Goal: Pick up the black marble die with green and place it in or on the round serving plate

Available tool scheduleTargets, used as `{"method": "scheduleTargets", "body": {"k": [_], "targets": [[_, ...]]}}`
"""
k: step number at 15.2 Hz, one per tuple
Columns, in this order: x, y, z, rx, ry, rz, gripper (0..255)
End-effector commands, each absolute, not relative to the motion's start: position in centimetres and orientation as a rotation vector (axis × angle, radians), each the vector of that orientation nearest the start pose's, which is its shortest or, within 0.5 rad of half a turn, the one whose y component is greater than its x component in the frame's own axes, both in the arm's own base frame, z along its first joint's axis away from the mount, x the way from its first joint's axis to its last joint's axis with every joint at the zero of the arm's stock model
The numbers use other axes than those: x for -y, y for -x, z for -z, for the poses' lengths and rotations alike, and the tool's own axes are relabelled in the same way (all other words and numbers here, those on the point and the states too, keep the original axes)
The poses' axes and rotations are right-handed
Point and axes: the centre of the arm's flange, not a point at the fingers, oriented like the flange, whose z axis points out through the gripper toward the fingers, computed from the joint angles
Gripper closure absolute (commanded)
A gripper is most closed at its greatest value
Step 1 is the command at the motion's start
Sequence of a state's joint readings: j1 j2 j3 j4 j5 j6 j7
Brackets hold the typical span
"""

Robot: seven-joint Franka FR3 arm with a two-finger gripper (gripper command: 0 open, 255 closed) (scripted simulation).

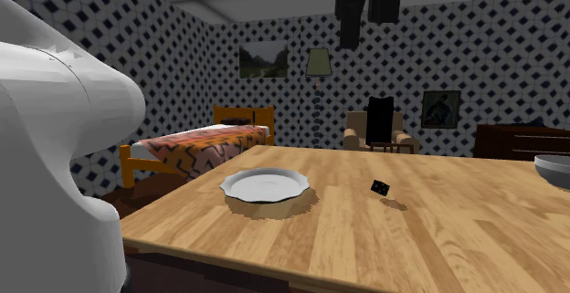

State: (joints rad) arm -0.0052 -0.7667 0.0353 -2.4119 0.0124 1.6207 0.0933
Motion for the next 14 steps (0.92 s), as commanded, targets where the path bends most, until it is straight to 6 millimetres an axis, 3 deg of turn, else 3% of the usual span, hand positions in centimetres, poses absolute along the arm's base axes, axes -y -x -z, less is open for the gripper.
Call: {"method": "scheduleTargets", "body": {"k": [1, 14], "targets": [[-1.3, -31.4, -56.2, -0.117, 3.153, -0.038, 0], [-14.7, -35.5, -46.7, -0.287, 3.139, 0.06, 0]]}}
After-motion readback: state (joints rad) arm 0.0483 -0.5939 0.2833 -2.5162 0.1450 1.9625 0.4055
